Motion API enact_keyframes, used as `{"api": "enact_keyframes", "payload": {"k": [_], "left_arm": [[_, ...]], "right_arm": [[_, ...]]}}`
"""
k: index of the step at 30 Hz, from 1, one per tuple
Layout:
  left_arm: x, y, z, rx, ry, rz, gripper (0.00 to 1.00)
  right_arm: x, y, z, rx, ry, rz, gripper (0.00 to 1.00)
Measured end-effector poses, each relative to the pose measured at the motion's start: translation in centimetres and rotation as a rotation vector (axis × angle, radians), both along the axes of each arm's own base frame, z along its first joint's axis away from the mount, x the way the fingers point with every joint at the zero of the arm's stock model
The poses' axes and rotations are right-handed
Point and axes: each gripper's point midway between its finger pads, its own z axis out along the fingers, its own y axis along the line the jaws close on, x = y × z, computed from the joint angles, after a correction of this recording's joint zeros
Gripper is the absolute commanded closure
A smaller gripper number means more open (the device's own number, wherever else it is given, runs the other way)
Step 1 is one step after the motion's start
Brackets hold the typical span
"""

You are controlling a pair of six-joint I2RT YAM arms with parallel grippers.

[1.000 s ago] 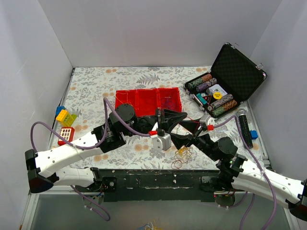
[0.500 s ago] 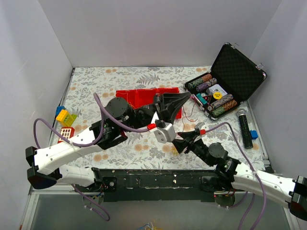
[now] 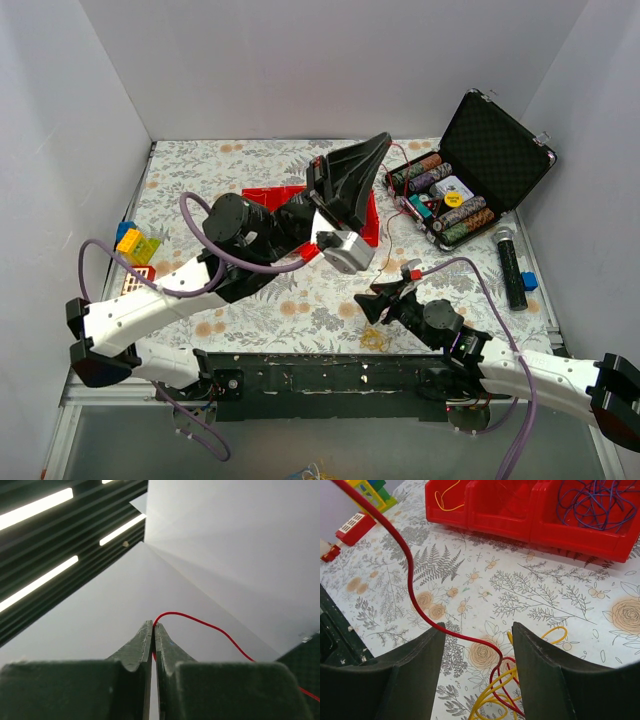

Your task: Untangle the cables

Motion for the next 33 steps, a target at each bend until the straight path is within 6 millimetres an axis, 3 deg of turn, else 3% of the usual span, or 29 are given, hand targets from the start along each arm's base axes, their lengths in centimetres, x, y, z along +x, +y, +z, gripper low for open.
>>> {"api": "enact_keyframes", "payload": {"k": [7,13,17,21,26,28,33], "left_arm": [[1.1,-0.3,5.1,-0.141,-0.108,0.091,1.0],[0.4,2.0,11.1,-0.298,-0.211,0.152,1.0],[-0.3,3.7,13.7,-0.367,-0.247,0.169,1.0],[-0.5,4.1,13.5,-0.361,-0.246,0.17,1.0],[0.2,2.2,9.7,-0.253,-0.221,0.168,1.0],[0.7,1.0,8.0,-0.205,-0.209,0.169,1.0],[1.7,-0.8,5.5,-0.127,-0.18,0.173,1.0]], "right_arm": [[-0.1,0.2,0.5,0.057,0.033,-0.008,0.35],[-0.2,0.4,0.4,0.083,0.066,-0.01,0.34],[-0.3,0.5,0.4,0.095,0.079,-0.012,0.32],[-0.7,0.5,0.3,0.083,0.08,0.015,0.24],[-1.8,0.3,1.5,0.055,0.031,0.084,0.17],[-2.0,0.4,3.3,0.056,-0.002,0.103,0.14],[-1.9,0.1,10.3,0.091,-0.119,0.111,0.13]]}}
